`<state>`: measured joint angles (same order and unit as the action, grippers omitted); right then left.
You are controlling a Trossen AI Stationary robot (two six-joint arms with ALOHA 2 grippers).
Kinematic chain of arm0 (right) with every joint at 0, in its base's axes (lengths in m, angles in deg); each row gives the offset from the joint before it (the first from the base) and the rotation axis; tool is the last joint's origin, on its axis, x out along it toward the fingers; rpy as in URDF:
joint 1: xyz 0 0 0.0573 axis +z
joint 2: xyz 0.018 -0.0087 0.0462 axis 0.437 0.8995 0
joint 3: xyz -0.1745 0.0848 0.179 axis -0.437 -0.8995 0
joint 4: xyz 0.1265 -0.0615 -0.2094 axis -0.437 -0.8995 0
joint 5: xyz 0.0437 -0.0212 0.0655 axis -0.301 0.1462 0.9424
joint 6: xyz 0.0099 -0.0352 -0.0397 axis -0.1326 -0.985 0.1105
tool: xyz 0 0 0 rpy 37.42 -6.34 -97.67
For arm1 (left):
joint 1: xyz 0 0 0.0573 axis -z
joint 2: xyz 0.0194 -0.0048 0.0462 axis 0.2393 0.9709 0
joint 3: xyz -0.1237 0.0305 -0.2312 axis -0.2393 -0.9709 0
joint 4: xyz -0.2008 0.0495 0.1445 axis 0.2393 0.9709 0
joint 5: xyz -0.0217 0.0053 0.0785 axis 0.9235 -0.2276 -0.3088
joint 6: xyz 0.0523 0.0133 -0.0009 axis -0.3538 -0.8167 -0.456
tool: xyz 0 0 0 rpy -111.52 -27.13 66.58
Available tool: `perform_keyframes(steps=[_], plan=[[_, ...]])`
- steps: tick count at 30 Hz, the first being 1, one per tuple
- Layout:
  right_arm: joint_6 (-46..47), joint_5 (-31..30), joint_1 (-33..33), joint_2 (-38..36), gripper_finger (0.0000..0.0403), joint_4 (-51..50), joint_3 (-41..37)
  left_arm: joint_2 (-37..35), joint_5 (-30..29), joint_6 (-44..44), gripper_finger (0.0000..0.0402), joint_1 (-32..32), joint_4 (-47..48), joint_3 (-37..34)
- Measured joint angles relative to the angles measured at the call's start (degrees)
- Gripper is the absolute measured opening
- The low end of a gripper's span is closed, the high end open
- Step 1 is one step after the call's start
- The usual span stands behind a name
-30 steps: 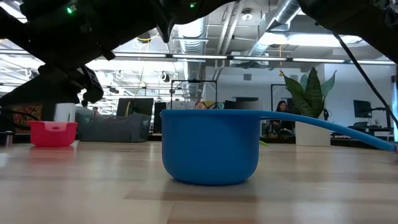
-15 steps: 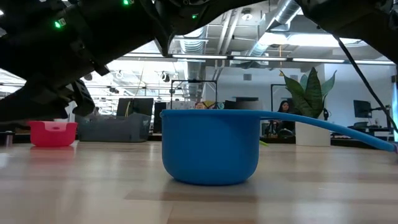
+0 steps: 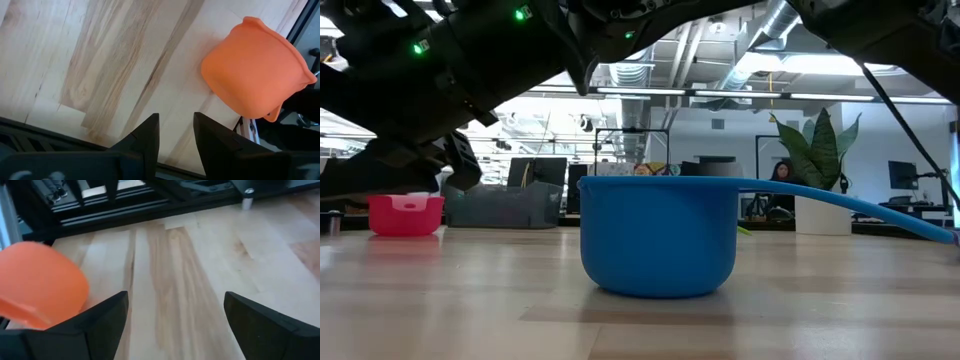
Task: Nest measuring cups in basket
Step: Move the orange measuring cup to the center of the table
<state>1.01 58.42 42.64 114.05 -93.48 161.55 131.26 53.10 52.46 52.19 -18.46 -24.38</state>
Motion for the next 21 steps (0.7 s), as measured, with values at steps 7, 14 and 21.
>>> perform_keyframes(steps=[7, 14, 21], plan=[[-1.0, 0.7, 0.0, -0.9, 0.0345, -0.6, 0.0, 0.0, 0.3, 0.0, 0.0108, 0.0, 1.1, 0.6], [-12.3, 9.1, 2.7, -1.9, 0.0346, 0.4, 0.0, 0.4, 1.7, -4.5, 0.0108, 0.0, -5.4, 1.4], [-20.7, 9.8, 4.3, -1.7, 0.0334, 1.8, 0.0, 3.8, 3.4, -5.3, 0.0108, 0.0, -8.5, 1.4]])
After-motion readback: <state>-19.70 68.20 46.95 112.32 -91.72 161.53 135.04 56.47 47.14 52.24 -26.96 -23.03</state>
